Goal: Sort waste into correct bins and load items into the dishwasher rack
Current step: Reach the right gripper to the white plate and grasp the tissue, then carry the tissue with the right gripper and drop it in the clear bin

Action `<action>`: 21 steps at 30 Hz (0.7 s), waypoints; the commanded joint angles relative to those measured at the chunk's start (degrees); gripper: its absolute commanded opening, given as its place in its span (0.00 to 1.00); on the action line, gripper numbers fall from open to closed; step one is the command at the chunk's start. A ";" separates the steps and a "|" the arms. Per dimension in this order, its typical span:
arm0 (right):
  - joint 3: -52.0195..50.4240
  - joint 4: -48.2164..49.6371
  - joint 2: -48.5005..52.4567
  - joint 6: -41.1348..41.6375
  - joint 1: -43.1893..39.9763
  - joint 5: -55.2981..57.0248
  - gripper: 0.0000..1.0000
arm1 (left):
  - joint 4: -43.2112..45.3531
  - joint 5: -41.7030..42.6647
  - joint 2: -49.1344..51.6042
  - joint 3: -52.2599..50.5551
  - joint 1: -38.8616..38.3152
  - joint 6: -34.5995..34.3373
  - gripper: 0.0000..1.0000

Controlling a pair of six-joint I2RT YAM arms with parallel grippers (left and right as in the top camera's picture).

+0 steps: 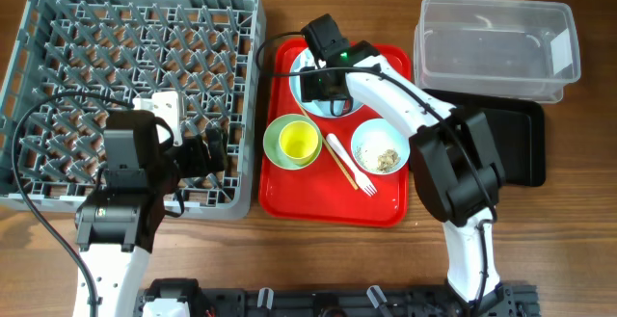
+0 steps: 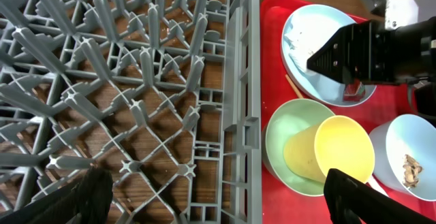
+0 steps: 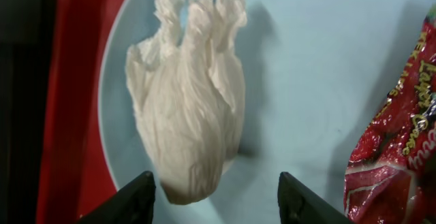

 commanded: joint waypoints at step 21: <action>0.98 -4.72 -21.46 -1.95 -12.37 6.14 0.04 | -0.20 -0.31 1.27 1.16 0.22 -0.11 1.00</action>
